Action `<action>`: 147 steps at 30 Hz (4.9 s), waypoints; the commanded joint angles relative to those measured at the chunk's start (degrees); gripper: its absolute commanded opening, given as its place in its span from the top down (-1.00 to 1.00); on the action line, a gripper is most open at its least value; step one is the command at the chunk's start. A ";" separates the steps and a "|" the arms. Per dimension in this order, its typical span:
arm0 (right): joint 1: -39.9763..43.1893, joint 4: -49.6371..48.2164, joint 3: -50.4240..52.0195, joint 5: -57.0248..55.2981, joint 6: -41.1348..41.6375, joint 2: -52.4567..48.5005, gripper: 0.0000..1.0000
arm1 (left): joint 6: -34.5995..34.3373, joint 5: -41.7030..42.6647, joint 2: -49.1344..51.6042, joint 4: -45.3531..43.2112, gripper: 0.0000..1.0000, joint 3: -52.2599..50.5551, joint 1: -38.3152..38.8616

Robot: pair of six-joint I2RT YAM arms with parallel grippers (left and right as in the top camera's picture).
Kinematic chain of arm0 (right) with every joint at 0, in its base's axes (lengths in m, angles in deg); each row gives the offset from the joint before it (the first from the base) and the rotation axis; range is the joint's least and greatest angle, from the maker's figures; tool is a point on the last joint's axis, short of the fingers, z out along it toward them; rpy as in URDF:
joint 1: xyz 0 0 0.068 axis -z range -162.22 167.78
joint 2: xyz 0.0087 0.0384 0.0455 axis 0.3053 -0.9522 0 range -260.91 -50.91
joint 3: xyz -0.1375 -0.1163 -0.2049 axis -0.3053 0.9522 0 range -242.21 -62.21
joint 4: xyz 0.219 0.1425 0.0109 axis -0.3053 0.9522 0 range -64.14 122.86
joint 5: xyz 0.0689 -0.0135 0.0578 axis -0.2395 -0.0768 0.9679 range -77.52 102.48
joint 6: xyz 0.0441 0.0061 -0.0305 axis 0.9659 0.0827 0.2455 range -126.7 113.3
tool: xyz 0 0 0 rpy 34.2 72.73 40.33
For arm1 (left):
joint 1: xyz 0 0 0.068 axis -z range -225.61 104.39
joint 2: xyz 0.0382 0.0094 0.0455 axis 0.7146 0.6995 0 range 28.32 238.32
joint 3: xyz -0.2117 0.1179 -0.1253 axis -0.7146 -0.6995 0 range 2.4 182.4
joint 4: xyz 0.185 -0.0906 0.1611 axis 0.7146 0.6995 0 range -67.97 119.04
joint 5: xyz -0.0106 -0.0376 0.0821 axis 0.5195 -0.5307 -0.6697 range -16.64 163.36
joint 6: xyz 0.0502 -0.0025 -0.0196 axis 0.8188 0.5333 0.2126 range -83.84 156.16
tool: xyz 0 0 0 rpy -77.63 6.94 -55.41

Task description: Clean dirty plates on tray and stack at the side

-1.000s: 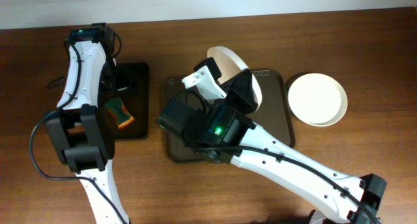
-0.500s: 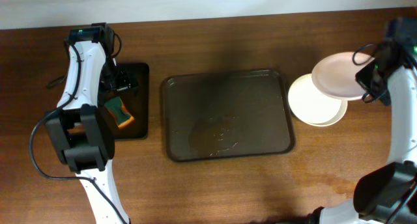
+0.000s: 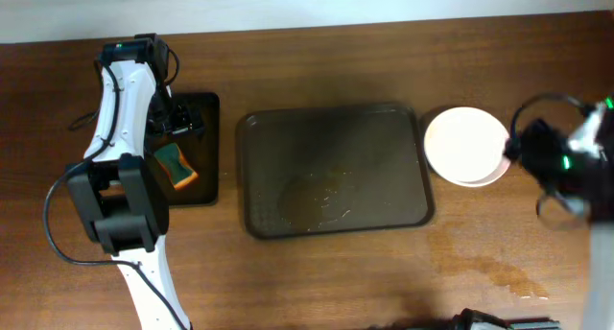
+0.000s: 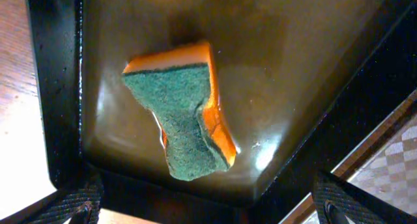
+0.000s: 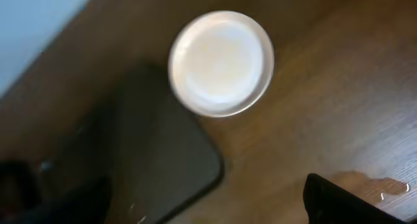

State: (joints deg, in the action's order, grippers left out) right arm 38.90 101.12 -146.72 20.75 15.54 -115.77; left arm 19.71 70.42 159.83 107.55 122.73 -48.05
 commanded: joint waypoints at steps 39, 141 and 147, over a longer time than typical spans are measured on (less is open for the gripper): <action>-26.10 -77.77 82.95 -2.75 -7.30 64.63 -0.97 | 0.04 0.39 -0.04 0.04 -0.99 0.83 -0.35; -25.99 -71.10 84.19 -4.04 -17.51 64.54 -0.97 | 15.80 2.91 -131.21 -80.70 -0.99 -119.82 5.31; -25.99 -71.10 84.19 -4.04 -17.53 64.54 -0.97 | 15.80 2.91 -131.21 -80.72 -0.99 -119.82 5.31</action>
State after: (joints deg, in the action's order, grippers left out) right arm 13.33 29.74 -62.87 16.95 -1.99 -51.60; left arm 36.10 72.74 29.12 26.75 3.22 -42.47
